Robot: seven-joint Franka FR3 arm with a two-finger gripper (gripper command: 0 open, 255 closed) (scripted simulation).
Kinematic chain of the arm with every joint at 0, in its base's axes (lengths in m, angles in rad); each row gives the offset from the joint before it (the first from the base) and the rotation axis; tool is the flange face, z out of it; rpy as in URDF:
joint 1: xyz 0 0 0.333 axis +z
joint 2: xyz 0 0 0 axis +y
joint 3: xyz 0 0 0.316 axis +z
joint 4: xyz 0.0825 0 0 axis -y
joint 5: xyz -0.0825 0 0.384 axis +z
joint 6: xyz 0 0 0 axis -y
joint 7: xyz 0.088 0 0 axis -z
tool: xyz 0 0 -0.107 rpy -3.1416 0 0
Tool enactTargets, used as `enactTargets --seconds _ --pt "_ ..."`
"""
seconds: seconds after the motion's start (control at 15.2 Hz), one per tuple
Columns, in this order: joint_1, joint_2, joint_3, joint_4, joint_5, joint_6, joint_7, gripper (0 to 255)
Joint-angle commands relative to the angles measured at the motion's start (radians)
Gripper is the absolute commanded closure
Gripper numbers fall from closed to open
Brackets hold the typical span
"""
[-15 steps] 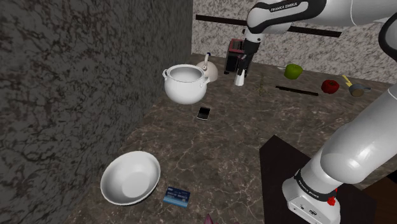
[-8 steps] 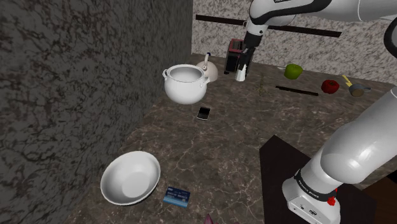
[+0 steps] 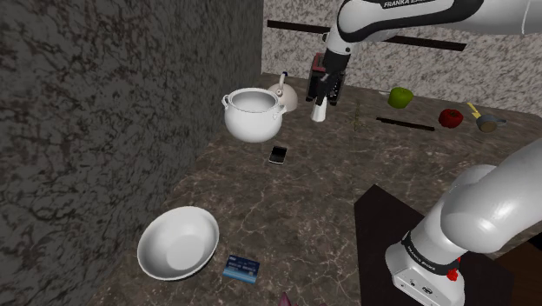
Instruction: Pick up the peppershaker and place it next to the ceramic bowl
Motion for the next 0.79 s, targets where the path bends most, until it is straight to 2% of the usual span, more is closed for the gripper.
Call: enactTargets --seconds 0.0,0.73 --pt "0.016 -0.040 0.031 -0.039 -0.001 0.002 0.049 255" --pt "0.116 -0.152 0.218 -0.146 0.042 0.010 0.314 255"
